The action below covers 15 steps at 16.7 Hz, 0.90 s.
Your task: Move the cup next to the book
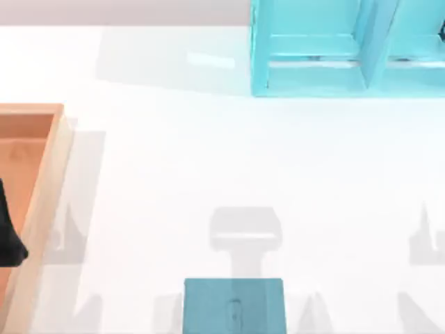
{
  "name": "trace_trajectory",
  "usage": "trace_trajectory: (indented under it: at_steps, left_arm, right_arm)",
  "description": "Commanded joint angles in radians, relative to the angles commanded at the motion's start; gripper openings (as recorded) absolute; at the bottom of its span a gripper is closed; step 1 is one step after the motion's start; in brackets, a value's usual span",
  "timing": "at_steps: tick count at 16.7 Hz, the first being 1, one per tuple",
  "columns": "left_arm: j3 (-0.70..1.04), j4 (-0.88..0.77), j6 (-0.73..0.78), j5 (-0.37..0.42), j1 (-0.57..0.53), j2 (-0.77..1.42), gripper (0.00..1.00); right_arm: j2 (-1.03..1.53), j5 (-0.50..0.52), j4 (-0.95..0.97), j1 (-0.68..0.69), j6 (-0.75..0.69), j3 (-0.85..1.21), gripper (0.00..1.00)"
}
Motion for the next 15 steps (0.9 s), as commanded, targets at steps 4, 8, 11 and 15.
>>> trace_trajectory:
  at_steps: [4, 8, 11, 15]
  left_arm:
    - [0.0, 0.0, 0.0, 0.0, 0.0, 0.0, 1.0]
    - [0.0, 0.0, 0.0, 0.0, 0.0, 0.0, 1.0]
    - [0.0, 0.0, 0.0, 0.0, 0.0, 0.0, 1.0]
    - [0.0, 0.0, 0.0, 0.0, 0.0, 0.0, 1.0]
  right_arm:
    - [0.029, -0.008, -0.021, 0.003, -0.03, 0.025, 1.0]
    - [0.208, -0.043, -0.145, -0.001, -0.213, 0.171, 1.0]
    - [0.446, -0.069, -0.297, -0.026, -0.461, 0.342, 1.0]
    - [0.842, -0.092, -0.543, -0.095, -0.896, 0.605, 1.0]
